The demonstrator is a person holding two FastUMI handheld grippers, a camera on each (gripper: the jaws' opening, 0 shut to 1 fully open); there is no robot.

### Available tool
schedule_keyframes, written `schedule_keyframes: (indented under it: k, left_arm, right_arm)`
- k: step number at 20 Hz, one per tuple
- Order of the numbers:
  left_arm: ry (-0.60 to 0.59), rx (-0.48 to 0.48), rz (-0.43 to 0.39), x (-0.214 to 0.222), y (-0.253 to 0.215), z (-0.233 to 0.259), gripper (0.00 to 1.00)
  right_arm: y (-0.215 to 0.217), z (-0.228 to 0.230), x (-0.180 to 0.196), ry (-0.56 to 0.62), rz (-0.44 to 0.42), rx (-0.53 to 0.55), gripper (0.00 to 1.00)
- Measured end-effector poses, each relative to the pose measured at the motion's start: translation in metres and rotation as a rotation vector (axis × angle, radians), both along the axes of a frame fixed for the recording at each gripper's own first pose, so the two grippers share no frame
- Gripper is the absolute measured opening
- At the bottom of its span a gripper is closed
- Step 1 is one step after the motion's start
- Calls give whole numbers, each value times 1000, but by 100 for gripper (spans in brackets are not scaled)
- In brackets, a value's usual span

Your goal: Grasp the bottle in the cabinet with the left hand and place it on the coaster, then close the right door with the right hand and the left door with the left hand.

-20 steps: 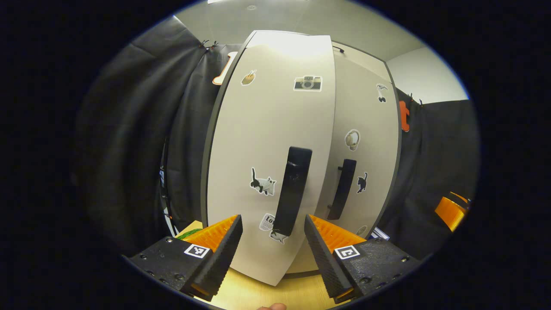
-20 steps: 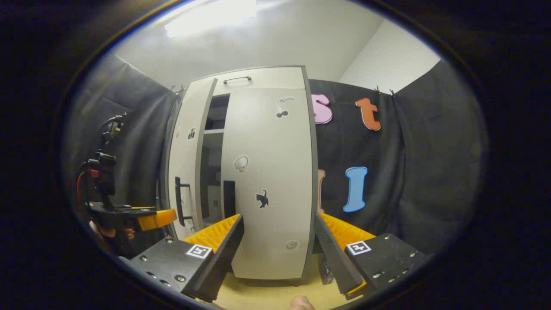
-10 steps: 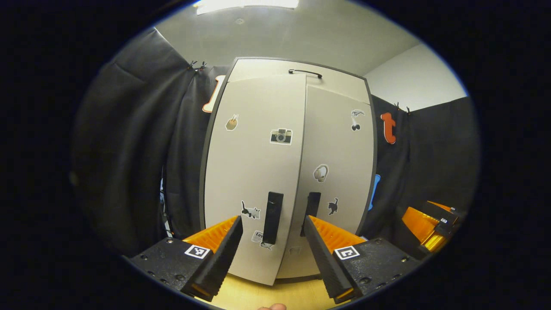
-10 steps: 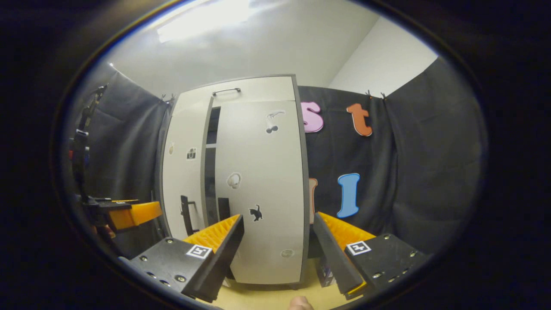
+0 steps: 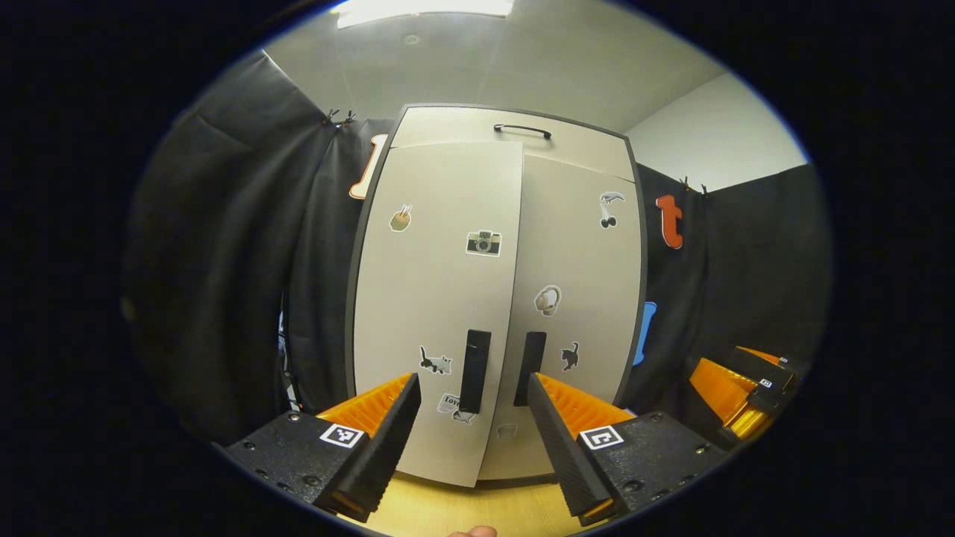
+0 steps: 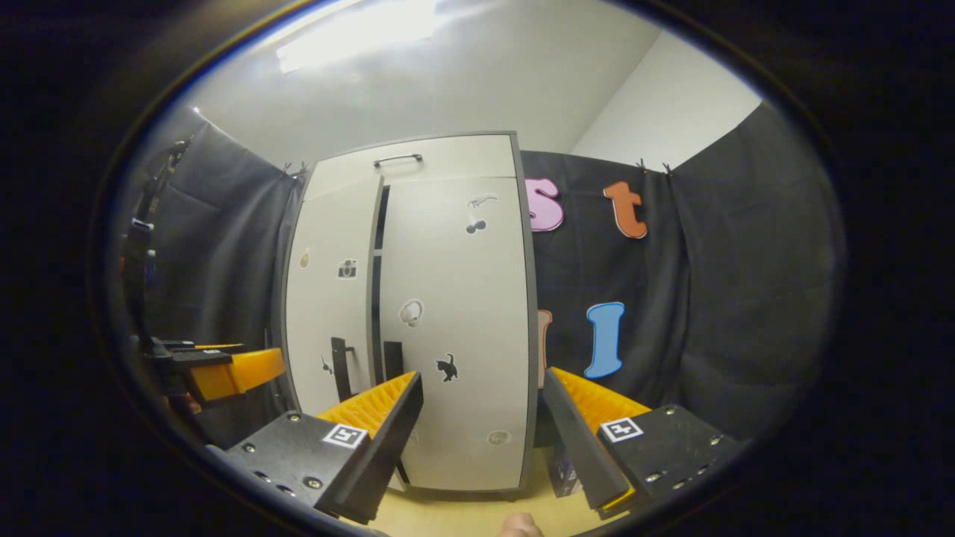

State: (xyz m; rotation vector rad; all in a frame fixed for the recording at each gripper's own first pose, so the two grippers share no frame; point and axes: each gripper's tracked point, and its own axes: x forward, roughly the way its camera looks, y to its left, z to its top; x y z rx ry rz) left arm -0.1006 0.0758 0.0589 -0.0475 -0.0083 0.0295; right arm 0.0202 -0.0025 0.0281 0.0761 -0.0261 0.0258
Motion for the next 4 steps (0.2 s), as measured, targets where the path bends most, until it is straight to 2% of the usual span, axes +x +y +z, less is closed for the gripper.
schedule_keyframes:
  k: [4]
  left_arm:
    - [1, -2, 6, 2, 3, -2, 90]
  right_arm:
    - [-1, -2, 1, 5, 2, 2, 98]
